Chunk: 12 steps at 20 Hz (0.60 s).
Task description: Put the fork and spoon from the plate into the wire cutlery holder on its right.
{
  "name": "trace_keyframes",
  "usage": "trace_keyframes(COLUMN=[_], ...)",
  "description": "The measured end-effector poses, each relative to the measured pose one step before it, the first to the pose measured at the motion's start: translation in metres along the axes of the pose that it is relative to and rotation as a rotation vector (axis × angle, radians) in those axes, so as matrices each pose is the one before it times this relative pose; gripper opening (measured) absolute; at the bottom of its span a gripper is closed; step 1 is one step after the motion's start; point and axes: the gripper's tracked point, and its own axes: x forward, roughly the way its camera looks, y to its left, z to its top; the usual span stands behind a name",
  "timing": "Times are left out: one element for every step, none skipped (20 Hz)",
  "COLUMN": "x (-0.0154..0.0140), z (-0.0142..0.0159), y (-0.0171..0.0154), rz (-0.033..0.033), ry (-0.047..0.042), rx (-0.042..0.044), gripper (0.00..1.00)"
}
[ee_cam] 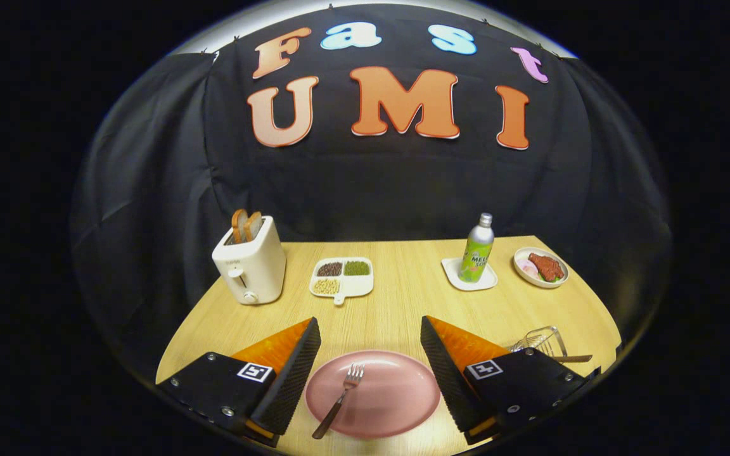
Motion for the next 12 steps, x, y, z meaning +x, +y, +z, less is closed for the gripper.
trace_keyframes(x=[0.0036, 0.00367, 0.00354, 0.0054, 0.00519, 0.00624, 0.00728, 0.00725, 0.00656, 0.00739, 0.00459, 0.00359], z=[-0.01261, -0.01332, -0.01718, -0.01511, -0.01299, -0.01243, -0.01402, -0.01508, -0.00902, -0.00685, -0.00691, -0.00582], y=[0.00504, 0.00475, 0.00423, 0.0043, 0.00246, 0.00221, 0.00192, 0.00019, 0.00134, 0.00373, 0.00188, 0.00242], rz=[0.00473, 0.00739, 0.00626, 0.00804, 0.00325, 0.00197, 0.00062, -0.00036, 0.00378, 0.00629, 0.0058, 0.00709], ry=[0.02983, 0.034, 0.04363, 0.03861, 0.03536, 0.03216, 0.03376, 0.05739, 0.0343, 0.03087, 0.02766, 0.02709], rx=[-0.00135, 0.00126, -0.00294, 0.00168, 0.001, 0.00207, 0.00226, 0.00002, 0.00445, 0.00417, 0.00323, 0.00137], gripper=[0.96, 0.96, 0.95, 0.95, 0.95, 0.94, 0.93, 0.9, 0.88, 0.83, 0.8, 0.74])
